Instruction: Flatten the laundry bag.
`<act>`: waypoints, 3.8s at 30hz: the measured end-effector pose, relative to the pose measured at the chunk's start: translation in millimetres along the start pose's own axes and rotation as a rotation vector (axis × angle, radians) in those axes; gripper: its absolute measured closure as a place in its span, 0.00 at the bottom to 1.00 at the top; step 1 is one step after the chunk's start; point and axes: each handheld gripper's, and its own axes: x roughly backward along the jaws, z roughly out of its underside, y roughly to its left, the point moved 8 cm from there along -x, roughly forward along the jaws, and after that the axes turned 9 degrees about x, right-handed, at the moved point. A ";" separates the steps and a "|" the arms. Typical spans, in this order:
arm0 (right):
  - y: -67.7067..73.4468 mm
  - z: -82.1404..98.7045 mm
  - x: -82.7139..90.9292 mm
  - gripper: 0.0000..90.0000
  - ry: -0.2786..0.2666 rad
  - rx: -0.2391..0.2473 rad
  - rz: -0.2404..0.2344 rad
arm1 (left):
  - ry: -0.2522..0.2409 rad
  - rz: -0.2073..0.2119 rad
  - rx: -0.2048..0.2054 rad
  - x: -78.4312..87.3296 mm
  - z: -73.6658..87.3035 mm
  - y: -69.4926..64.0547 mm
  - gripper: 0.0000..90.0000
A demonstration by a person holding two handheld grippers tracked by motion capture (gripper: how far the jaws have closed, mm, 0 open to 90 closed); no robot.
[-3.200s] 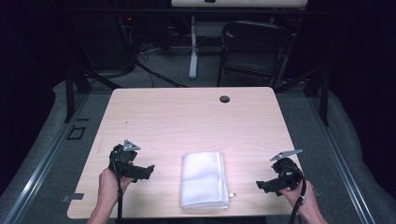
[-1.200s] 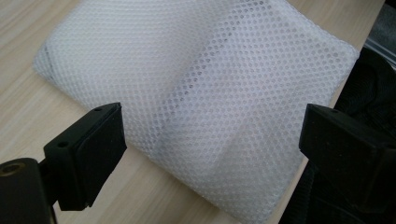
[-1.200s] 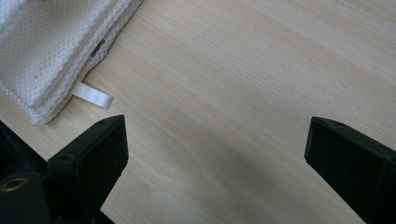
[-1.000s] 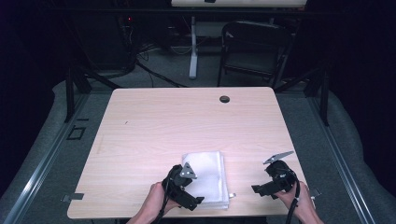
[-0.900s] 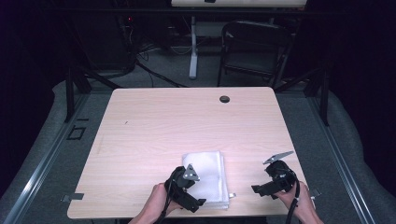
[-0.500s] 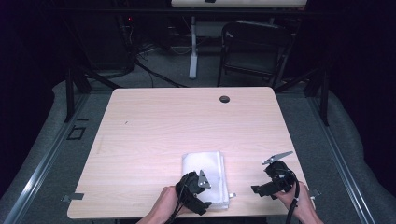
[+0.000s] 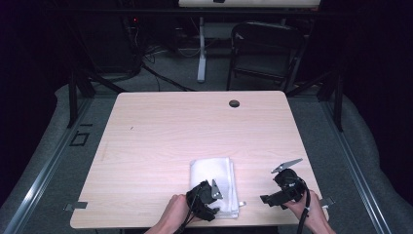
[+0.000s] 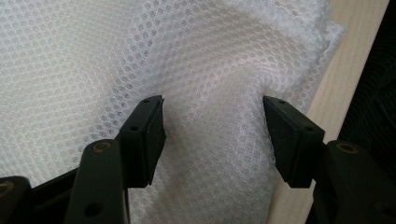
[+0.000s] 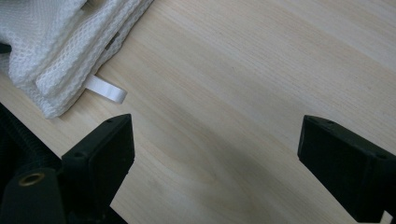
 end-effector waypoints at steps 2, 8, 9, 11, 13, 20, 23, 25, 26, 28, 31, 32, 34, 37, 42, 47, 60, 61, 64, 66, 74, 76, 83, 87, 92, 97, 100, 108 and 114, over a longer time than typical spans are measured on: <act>4.2 -2.2 -1.1 0.12 -0.019 -0.010 -0.016 | -0.006 0.017 -0.004 0.5 -0.3 0.5 0.52; 8.6 -4.3 -1.7 0.15 -0.020 0.012 -0.026 | -0.010 0.041 -0.008 2.4 -0.4 1.1 0.68; 8.4 -4.2 -1.4 0.15 -0.016 0.016 -0.022 | -0.009 0.042 -0.007 2.7 -0.2 1.3 0.69; 10.7 -5.4 -1.7 0.17 -0.022 0.018 -0.028 | -0.014 0.051 -0.007 3.2 -0.4 1.9 0.75; 14.5 -7.3 -2.4 0.21 -0.020 0.031 -0.027 | -0.020 0.059 -0.003 4.1 -0.5 3.0 0.79; 25.8 -13.6 -5.4 0.38 -0.029 0.067 -0.056 | -0.049 0.083 0.011 8.9 -1.5 6.9 0.90; 29.3 -16.0 -5.8 0.48 -0.033 0.084 -0.051 | -0.061 0.087 0.017 10.6 -2.1 7.8 0.91; 33.8 -18.6 -6.2 0.60 -0.033 0.108 -0.054 | -0.073 0.096 0.025 12.3 -2.8 8.3 0.91; 39.6 -21.8 -7.5 0.72 -0.030 0.132 -0.054 | -0.079 0.098 0.027 12.8 -3.2 8.2 0.91; 42.1 -23.2 -7.8 0.78 -0.028 0.151 -0.054 | -0.089 0.100 0.029 13.6 -3.9 8.4 0.91; 48.6 -28.6 -9.9 0.89 -0.033 0.182 -0.056 | -0.096 0.102 0.029 14.8 -4.4 8.8 0.91; 51.0 -30.5 -11.4 0.92 -0.035 0.190 -0.069 | -0.103 0.104 0.035 15.0 -4.9 8.3 0.91; 53.8 -33.4 -15.0 0.96 -0.026 0.207 -0.072 | -0.108 0.097 0.033 15.9 -5.1 9.0 0.91; 63.7 -41.4 -23.4 0.99 -0.018 0.236 -0.092 | -0.109 0.103 0.031 15.9 -5.1 8.6 0.91; 71.5 -49.3 -34.4 0.99 -0.009 0.266 -0.104 | -0.109 0.100 0.031 16.0 -5.0 9.1 0.91; 77.8 -56.4 -46.2 0.99 -0.010 0.260 -0.123 | -0.115 0.112 0.035 17.2 -4.9 9.6 0.91; 82.5 -57.6 -64.9 1.00 0.027 0.278 -0.155 | -0.138 0.087 0.045 22.0 -6.2 13.1 0.91; 83.2 -57.8 -65.3 1.00 0.018 0.262 -0.161 | -0.143 0.087 0.049 22.8 -6.3 13.5 0.91; 83.2 -58.1 -66.0 1.00 0.009 0.261 -0.158 | -0.157 0.073 0.051 27.3 -7.5 15.8 0.90; 82.1 -57.5 -64.6 1.00 0.029 0.279 -0.152 | -0.164 0.068 0.057 29.9 -8.0 17.2 0.90; 81.8 -58.2 -65.7 1.00 0.020 0.266 -0.151 | -0.171 0.042 0.096 37.5 -3.9 25.4 0.89; 82.3 -58.2 -65.9 1.00 0.015 0.263 -0.146 | -0.187 0.042 0.113 39.1 -4.1 26.2 0.89; 82.0 -57.6 -64.8 1.00 0.029 0.280 -0.146 | -0.202 0.019 0.136 47.1 -1.0 32.7 0.89; 80.8 -56.8 -63.8 1.00 0.047 0.292 -0.142 | -0.199 0.018 0.152 48.5 1.2 35.6 0.88; 80.0 -57.0 -63.7 1.00 0.052 0.298 -0.138 | -0.213 0.007 0.142 51.6 0.5 37.9 0.87; 79.6 -57.6 -64.2 1.00 0.048 0.289 -0.135 | -0.210 0.007 0.150 51.0 3.0 39.4 0.88; 79.4 -57.0 -63.6 1.00 0.051 0.292 -0.126 | -0.211 -0.003 0.161 52.4 6.7 38.0 0.88; 77.3 -56.7 -63.3 1.00 0.057 0.292 -0.123 | -0.225 0.002 0.212 58.9 12.6 46.2 0.89; 73.9 -56.2 -62.6 1.00 0.062 0.286 -0.123 | -0.208 -0.011 0.206 60.4 13.7 45.7 0.89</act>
